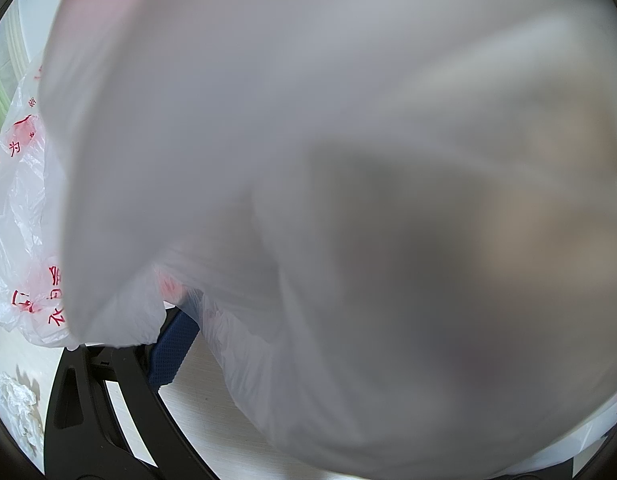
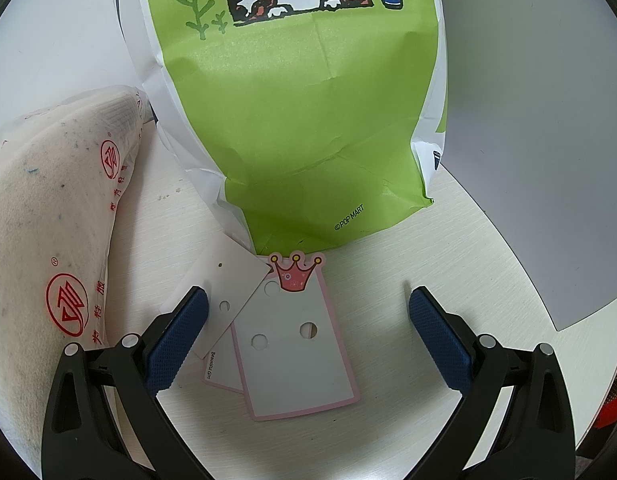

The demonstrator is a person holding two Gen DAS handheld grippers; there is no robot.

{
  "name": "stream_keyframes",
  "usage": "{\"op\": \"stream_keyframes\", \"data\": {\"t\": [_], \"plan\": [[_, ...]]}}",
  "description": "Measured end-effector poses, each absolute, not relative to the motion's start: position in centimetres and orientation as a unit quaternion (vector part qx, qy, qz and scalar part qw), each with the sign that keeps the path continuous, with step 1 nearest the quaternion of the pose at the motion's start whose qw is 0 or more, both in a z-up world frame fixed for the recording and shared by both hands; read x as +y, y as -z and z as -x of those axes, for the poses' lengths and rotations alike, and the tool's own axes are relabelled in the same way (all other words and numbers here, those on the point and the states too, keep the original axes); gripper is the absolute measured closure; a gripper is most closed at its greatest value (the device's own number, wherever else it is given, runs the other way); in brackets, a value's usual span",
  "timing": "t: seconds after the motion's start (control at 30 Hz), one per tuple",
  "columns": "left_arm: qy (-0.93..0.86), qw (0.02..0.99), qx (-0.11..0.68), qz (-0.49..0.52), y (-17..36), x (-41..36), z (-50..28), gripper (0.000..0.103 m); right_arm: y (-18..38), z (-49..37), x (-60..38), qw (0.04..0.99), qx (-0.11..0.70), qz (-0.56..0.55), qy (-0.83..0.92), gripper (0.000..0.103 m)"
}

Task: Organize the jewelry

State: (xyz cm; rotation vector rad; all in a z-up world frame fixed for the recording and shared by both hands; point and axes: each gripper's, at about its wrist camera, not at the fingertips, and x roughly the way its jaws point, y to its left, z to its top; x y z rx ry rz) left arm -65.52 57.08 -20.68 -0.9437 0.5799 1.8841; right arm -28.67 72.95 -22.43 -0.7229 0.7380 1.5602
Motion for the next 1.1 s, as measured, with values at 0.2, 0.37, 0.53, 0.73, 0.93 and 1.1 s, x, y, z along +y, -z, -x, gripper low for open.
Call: {"op": "stream_keyframes", "data": {"t": [0.2,0.37,0.53,0.73,0.93,1.1], "plan": [[-0.765,0.46,0.235,0.383,20.69,57.09,65.53,0.005,22.45,28.66,72.91,0.593,0.317,0.311,-0.671,0.006],[-0.766,0.46,0.236,0.383,20.73,57.14,65.5,0.005,22.47,28.68,72.96,0.593,0.317,0.311,-0.671,0.006],[-0.766,0.46,0.235,0.383,20.71,57.12,65.55,0.005,22.49,28.69,72.96,0.593,0.317,0.311,-0.671,0.006],[-0.766,0.46,0.235,0.383,20.79,57.22,65.45,0.005,22.51,28.7,72.99,0.593,0.317,0.311,-0.671,0.006],[-0.766,0.46,0.235,0.383,20.73,57.15,65.56,0.005,22.53,28.69,73.03,0.593,0.317,0.311,-0.672,0.006],[-0.766,0.46,0.235,0.383,20.74,57.16,65.56,0.005,22.56,28.87,72.3,0.592,0.316,0.313,-0.673,0.006]]}}
